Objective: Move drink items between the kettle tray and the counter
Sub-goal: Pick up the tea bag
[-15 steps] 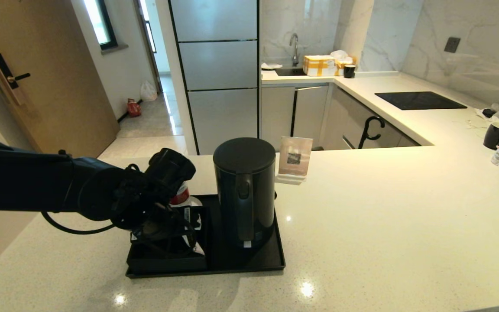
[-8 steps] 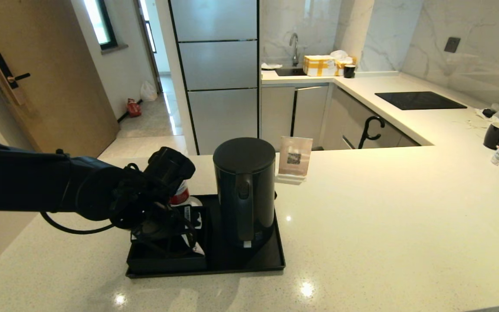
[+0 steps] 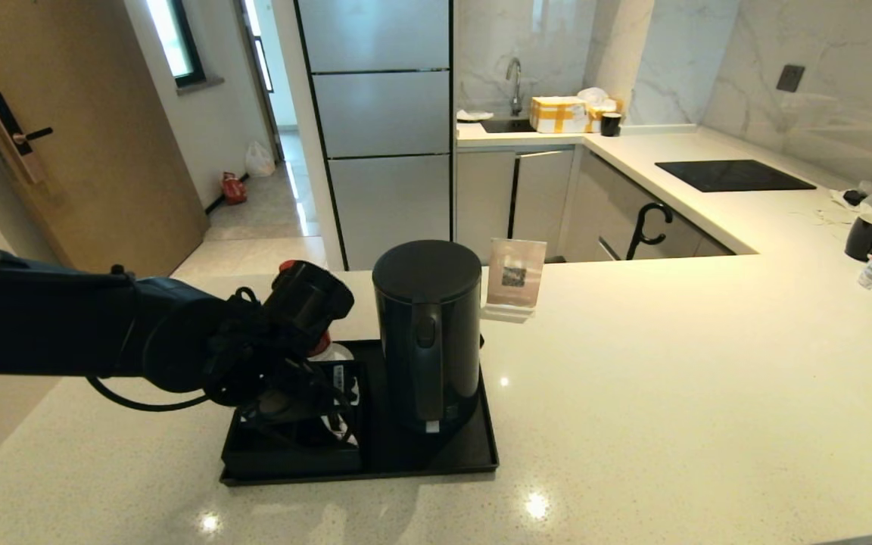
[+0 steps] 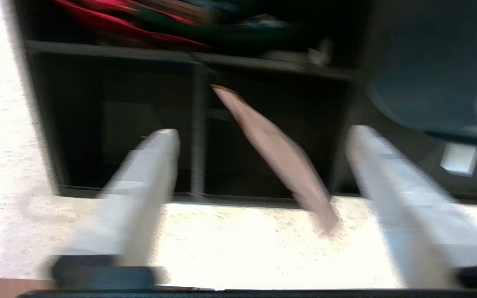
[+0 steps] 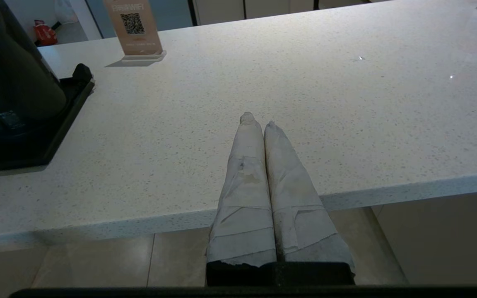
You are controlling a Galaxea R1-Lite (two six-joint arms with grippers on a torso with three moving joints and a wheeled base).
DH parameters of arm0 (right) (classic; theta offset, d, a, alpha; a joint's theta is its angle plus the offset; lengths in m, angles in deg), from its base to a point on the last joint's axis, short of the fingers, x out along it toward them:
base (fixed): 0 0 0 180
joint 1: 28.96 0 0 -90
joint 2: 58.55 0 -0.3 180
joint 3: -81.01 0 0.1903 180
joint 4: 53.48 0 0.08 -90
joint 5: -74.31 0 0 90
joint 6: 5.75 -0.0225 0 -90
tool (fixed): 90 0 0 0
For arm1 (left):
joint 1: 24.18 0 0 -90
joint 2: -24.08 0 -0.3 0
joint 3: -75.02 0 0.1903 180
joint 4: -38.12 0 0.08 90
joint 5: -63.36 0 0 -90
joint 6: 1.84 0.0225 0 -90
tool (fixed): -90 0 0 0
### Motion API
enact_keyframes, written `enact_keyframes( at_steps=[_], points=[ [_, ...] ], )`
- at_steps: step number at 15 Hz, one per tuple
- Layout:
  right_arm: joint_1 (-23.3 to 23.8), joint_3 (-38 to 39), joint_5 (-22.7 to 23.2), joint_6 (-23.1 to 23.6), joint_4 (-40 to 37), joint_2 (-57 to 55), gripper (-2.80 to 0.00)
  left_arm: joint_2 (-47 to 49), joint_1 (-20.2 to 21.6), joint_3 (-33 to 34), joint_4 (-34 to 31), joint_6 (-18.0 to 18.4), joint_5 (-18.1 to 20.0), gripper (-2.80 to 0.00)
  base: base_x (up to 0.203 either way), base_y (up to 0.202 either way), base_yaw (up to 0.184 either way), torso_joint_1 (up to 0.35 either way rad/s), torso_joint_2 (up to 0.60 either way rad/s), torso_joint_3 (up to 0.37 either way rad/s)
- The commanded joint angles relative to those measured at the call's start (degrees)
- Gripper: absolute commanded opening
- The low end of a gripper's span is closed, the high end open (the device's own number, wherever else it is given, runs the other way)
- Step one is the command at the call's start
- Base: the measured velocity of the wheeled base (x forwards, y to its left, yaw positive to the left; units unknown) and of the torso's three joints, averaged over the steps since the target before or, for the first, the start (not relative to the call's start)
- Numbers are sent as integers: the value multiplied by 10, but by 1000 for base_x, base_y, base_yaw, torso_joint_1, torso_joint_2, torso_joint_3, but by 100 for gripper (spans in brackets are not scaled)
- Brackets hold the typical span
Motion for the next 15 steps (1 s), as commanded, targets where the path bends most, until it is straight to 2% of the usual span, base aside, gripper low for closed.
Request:
enact_keyframes(
  at_steps=[1,8,15],
  points=[
    [0,0,0,0,0,0,-280,8,-5,-4,0,-3,-3,-280,0,0,0,0,0,0],
    [0,0,0,0,0,0,-280,8,-7,-6,0,-4,-4,-280,0,0,0,0,0,0],
    [0,0,0,0,0,0,-280,-37,8,-9,-4,2,-3,-280,0,0,0,0,0,0]
  ],
)
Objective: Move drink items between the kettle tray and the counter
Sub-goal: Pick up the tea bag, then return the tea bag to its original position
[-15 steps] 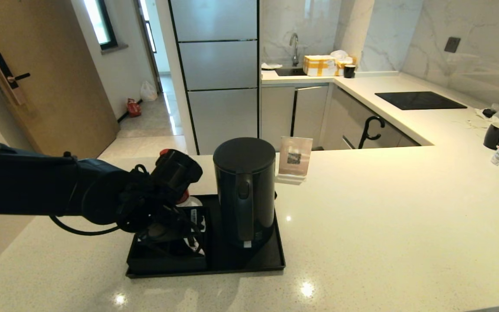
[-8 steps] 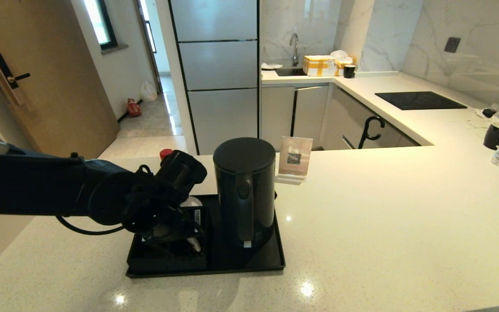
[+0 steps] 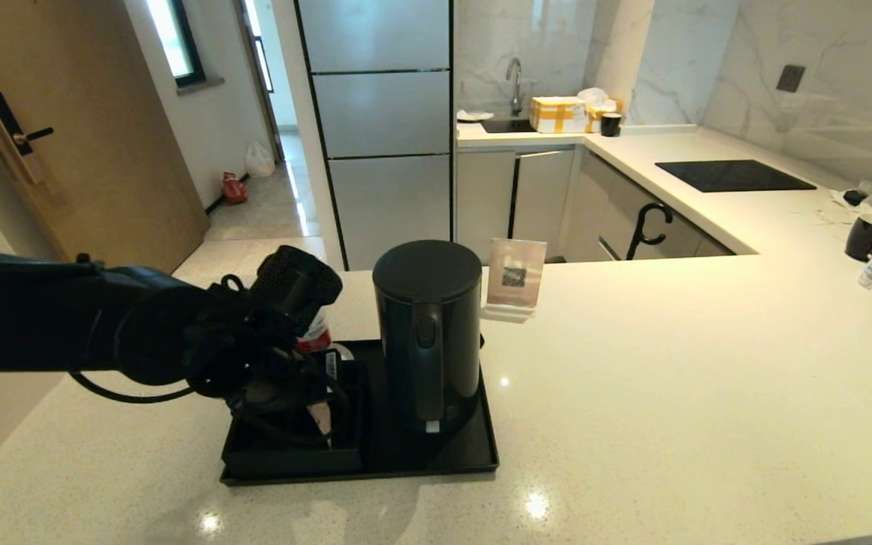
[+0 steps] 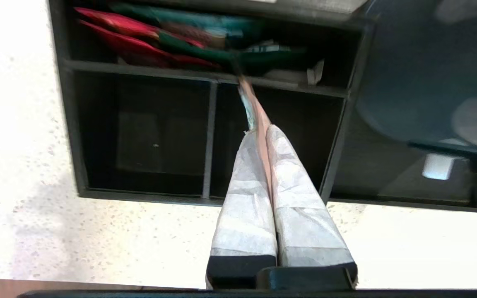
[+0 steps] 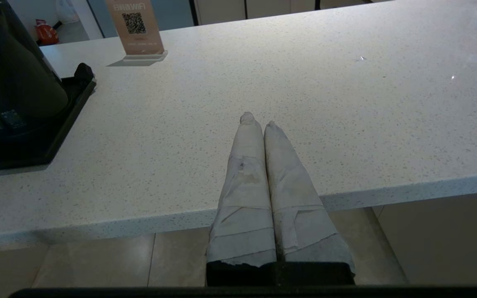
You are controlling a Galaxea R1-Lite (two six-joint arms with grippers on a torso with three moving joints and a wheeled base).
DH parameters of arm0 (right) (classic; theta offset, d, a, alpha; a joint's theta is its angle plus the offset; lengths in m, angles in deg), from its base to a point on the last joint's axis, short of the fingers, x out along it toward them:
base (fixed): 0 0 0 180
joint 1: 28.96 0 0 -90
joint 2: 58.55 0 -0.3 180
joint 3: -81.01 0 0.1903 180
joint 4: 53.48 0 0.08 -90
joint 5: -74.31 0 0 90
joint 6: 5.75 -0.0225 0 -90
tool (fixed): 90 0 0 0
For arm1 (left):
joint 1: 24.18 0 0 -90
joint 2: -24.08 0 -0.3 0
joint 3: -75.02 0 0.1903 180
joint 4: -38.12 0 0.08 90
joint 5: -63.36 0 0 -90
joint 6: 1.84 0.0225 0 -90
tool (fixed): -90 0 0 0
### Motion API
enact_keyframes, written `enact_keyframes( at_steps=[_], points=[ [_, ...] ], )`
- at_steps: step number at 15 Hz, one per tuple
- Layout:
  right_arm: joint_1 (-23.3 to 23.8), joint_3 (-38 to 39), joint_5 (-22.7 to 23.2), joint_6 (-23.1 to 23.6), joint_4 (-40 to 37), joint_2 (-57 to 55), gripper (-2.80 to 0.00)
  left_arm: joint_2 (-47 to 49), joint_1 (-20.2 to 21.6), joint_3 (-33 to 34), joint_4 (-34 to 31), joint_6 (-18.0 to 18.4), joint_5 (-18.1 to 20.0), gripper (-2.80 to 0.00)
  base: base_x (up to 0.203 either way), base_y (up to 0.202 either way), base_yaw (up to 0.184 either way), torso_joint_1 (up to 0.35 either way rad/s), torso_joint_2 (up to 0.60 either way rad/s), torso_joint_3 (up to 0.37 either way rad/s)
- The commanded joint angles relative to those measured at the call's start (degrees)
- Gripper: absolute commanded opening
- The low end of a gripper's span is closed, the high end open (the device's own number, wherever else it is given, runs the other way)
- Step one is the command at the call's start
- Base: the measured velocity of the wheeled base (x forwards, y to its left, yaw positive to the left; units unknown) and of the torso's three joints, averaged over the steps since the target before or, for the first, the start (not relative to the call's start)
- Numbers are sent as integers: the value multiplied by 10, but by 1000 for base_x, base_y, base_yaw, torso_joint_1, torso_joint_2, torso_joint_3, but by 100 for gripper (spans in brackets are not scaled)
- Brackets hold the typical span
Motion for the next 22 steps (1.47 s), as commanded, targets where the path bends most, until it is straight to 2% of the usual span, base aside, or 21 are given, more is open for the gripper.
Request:
enact_keyframes(
  at_steps=[1,6,9,10,13,14,16,17,19,22],
  points=[
    [0,0,0,0,0,0,-280,-28,10,-6,-7,2,-1,-280,0,0,0,0,0,0],
    [0,1,0,0,0,0,-280,-234,83,-42,-102,32,0,-280,0,0,0,0,0,0],
    [0,0,0,0,0,0,-280,-269,114,-51,-147,55,1,-280,0,0,0,0,0,0],
    [0,0,0,0,0,0,-280,-292,143,-49,-160,64,2,-280,0,0,0,0,0,0],
    [0,0,0,0,0,0,-280,-348,281,-12,-180,115,5,-280,0,0,0,0,0,0],
    [0,0,0,0,0,0,-280,-347,331,8,-180,134,15,-280,0,0,0,0,0,0],
    [0,0,0,0,0,0,-280,-329,419,55,-168,176,64,-280,0,0,0,0,0,0],
    [0,0,0,0,0,0,-280,-310,442,83,-151,193,87,-280,0,0,0,0,0,0],
    [0,0,0,0,0,0,-280,-293,457,104,-124,211,106,-280,0,0,0,0,0,0],
    [0,0,0,0,0,0,-280,-206,460,150,-23,217,108,-280,0,0,0,0,0,0]
  ],
)
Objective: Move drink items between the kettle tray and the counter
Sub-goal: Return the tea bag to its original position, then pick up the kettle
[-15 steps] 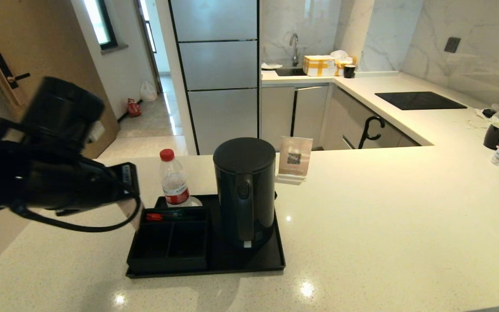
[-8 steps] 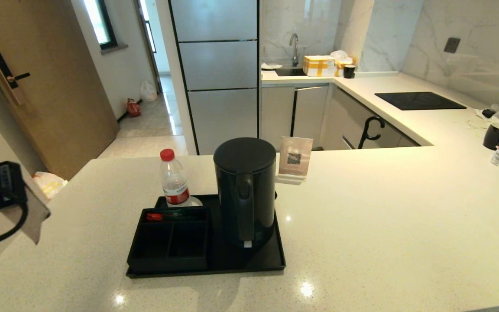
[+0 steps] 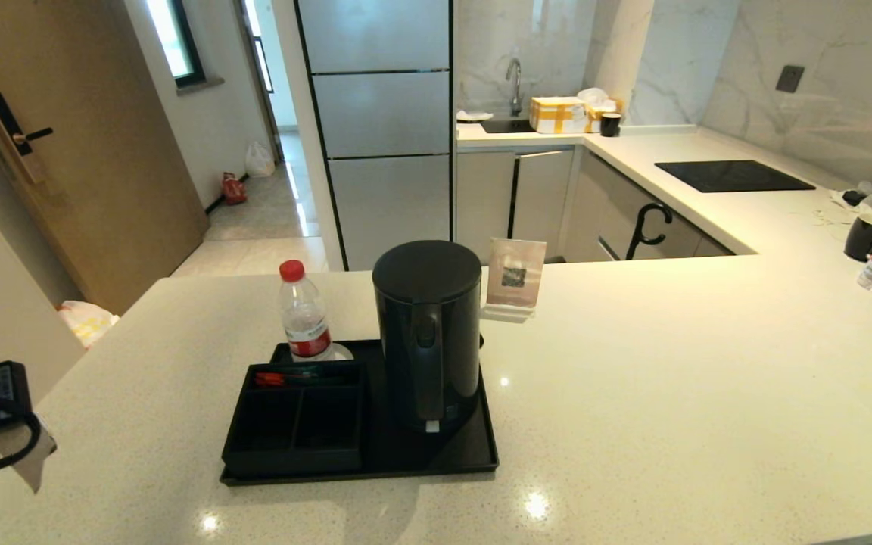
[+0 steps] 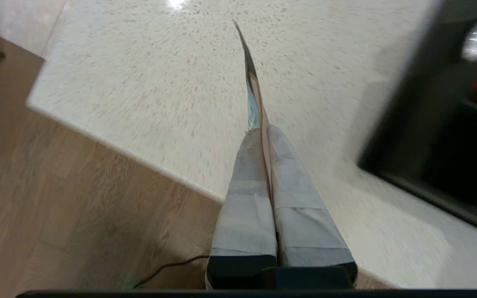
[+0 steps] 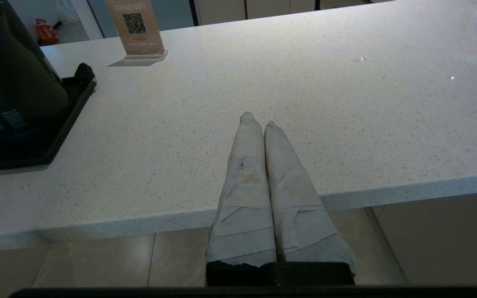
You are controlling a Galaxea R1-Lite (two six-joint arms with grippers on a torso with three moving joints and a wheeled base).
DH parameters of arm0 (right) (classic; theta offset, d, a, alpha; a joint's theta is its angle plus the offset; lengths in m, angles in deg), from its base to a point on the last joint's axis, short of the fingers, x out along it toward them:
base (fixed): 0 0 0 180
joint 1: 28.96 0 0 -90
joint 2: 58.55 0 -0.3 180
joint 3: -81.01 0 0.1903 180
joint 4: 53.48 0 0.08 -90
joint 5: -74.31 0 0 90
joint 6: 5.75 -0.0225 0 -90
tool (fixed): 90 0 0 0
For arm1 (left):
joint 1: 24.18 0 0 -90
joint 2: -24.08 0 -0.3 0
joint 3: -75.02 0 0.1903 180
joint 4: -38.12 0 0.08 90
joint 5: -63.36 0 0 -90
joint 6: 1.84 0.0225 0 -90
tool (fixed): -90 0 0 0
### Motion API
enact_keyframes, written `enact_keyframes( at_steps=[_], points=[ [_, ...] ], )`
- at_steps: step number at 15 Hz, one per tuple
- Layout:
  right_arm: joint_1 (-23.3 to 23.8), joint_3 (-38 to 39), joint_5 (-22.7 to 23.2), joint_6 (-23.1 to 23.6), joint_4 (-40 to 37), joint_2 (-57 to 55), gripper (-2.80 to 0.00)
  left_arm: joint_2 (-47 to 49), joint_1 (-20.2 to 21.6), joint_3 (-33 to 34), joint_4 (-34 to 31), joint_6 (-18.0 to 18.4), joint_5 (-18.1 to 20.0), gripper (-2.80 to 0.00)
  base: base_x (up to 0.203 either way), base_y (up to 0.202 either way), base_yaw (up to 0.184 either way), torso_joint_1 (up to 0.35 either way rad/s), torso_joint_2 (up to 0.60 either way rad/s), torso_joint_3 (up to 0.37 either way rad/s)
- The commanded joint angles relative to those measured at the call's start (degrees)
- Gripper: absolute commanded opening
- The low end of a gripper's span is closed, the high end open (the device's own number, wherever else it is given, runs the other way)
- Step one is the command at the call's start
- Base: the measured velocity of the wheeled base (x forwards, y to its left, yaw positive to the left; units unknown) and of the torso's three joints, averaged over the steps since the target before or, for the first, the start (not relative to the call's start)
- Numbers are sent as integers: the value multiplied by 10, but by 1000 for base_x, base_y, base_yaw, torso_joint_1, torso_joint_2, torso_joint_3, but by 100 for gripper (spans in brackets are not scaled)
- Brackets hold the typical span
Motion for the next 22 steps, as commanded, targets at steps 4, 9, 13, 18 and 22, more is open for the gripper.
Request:
enact_keyframes(
  at_steps=[4,9,13,18,22],
  points=[
    [0,0,0,0,0,0,-280,174,3,30,130,1,-3,-280,0,0,0,0,0,0],
    [0,0,0,0,0,0,-280,273,-2,12,191,-1,-5,0,0,0,0,0,0,0],
    [0,0,0,0,0,0,-280,283,-5,4,200,-4,-4,0,0,0,0,0,0,0],
    [0,0,0,0,0,0,-280,255,-11,1,198,-3,-3,0,0,0,0,0,0,0],
    [0,0,0,0,0,0,-280,170,-21,-10,173,-1,9,0,0,0,0,0,0,0]
  ],
)
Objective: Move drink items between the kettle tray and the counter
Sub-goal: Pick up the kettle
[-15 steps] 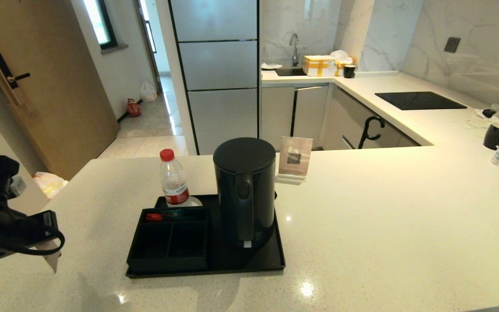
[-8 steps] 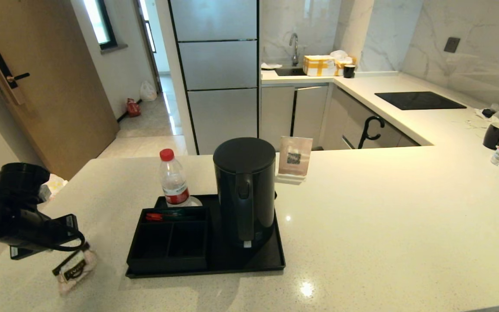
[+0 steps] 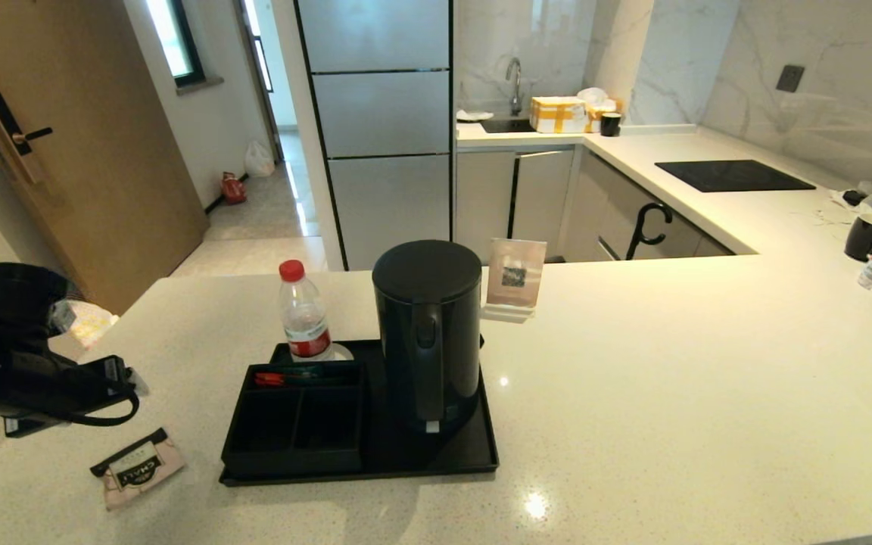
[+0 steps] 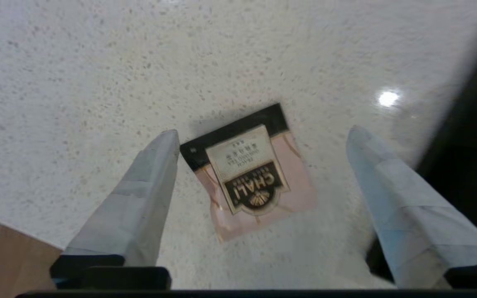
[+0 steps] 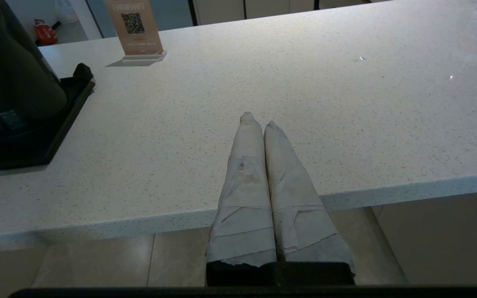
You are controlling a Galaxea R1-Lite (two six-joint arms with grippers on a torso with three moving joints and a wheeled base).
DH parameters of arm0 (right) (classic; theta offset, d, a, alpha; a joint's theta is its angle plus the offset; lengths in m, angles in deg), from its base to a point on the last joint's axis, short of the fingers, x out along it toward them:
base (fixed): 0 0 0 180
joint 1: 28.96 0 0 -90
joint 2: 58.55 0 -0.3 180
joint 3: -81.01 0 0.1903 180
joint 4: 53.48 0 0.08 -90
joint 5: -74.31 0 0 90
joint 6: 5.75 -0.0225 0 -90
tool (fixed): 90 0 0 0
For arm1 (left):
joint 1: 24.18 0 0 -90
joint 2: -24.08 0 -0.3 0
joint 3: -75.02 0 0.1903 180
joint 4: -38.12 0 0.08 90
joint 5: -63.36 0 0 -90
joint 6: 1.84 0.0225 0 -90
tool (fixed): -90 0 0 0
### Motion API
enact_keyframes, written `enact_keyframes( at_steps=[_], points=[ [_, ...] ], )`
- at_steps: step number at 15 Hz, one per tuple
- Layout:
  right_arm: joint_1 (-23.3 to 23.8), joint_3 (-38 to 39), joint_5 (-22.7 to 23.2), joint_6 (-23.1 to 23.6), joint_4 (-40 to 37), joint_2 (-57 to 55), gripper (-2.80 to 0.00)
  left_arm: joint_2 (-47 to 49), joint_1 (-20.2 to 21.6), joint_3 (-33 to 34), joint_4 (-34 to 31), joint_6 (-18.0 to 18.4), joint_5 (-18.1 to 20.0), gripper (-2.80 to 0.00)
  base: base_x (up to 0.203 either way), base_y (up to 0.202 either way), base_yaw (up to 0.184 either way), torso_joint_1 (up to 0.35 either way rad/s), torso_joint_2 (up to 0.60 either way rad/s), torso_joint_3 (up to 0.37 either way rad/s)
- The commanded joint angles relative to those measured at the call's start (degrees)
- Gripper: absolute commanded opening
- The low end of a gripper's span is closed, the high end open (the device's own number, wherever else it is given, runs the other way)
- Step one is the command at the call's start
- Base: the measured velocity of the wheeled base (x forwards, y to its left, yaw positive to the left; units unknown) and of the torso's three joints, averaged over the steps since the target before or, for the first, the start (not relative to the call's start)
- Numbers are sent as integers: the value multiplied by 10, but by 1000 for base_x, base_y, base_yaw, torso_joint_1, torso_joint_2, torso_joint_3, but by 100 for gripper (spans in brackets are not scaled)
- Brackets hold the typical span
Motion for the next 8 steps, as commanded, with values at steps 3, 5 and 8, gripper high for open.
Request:
enact_keyframes(
  at_steps=[3,5,8],
  points=[
    [0,0,0,0,0,0,-280,-210,-37,-23,-99,0,38,0,0,0,0,0,0,0],
    [0,0,0,0,0,0,-280,-338,-55,-45,-195,1,81,0,0,0,0,0,0,0],
    [0,0,0,0,0,0,-280,-481,-72,-76,-340,8,145,-280,0,0,0,0,0,0]
  ],
)
